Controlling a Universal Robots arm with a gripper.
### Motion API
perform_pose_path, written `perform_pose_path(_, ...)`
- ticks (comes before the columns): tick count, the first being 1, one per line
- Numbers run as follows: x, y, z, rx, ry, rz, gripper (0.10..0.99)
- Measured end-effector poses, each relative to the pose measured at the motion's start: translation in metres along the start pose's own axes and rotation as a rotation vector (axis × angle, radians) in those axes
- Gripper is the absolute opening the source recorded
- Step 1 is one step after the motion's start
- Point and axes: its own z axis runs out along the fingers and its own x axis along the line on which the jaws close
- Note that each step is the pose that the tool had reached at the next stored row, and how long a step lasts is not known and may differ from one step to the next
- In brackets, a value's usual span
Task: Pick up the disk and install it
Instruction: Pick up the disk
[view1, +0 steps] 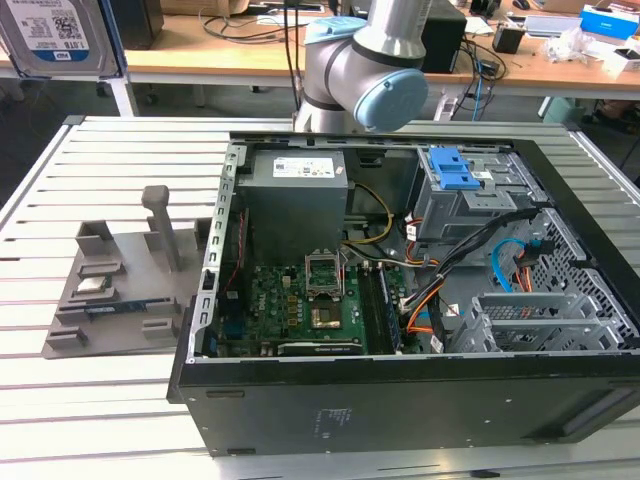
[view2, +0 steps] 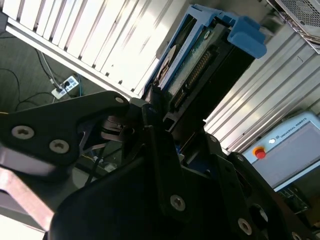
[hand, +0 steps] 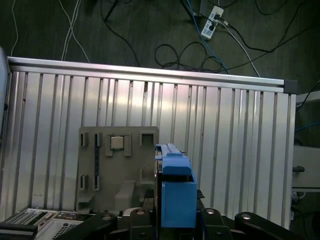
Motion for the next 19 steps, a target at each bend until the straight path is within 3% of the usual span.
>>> perform_pose_path(7,-0.0001,-0.0007,-0.0013,0.0,0.0,0.0,0.365)
perform_pose_path(12,0.0018,-0.0249,-0.0024,-0.002,-0.0001,0.0,0.365)
perform_pose_path(19,0.0038,-0.0507,-0.0037,-0.004,-0.0002,0.0,0.365)
